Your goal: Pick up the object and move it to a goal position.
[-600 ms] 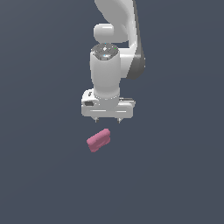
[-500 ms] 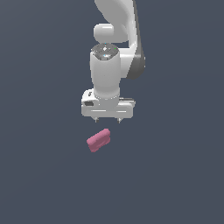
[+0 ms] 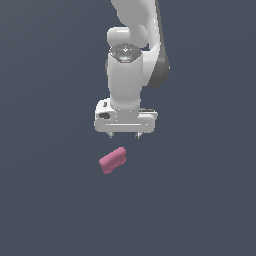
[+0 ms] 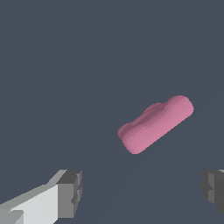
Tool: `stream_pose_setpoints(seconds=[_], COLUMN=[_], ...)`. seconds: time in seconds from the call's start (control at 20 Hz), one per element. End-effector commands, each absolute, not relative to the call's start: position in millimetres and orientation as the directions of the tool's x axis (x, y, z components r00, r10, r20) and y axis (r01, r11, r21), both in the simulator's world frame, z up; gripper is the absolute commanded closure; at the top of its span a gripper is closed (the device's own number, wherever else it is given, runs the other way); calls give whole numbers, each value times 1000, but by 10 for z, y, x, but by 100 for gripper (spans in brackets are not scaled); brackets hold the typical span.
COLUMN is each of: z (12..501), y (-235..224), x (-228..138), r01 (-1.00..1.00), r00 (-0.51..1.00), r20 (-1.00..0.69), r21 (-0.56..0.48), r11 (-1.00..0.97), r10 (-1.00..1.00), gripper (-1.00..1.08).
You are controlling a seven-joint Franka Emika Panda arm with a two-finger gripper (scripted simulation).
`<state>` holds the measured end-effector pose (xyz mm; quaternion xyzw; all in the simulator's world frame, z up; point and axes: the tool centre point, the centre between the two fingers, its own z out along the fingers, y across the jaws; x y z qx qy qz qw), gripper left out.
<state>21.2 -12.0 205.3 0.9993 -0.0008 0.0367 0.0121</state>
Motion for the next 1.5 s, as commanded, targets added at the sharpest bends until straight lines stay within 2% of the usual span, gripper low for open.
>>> stream_pose_setpoints(seconds=[0.0,0.4,0.8,1.45], z=[2052,2010,1908,1658], y=[-123,-161,-252,-466], x=[210,240,311,464], r01=[-2,-72,-239,-598], r00=[997,995,970,801], r20=[72,68,54,20], r21=[25,17,3,-9], r11=[-1000,-997,-971,-801], r10=[0,-71,-238,-598], gripper=[-92,-92,-92,-92])
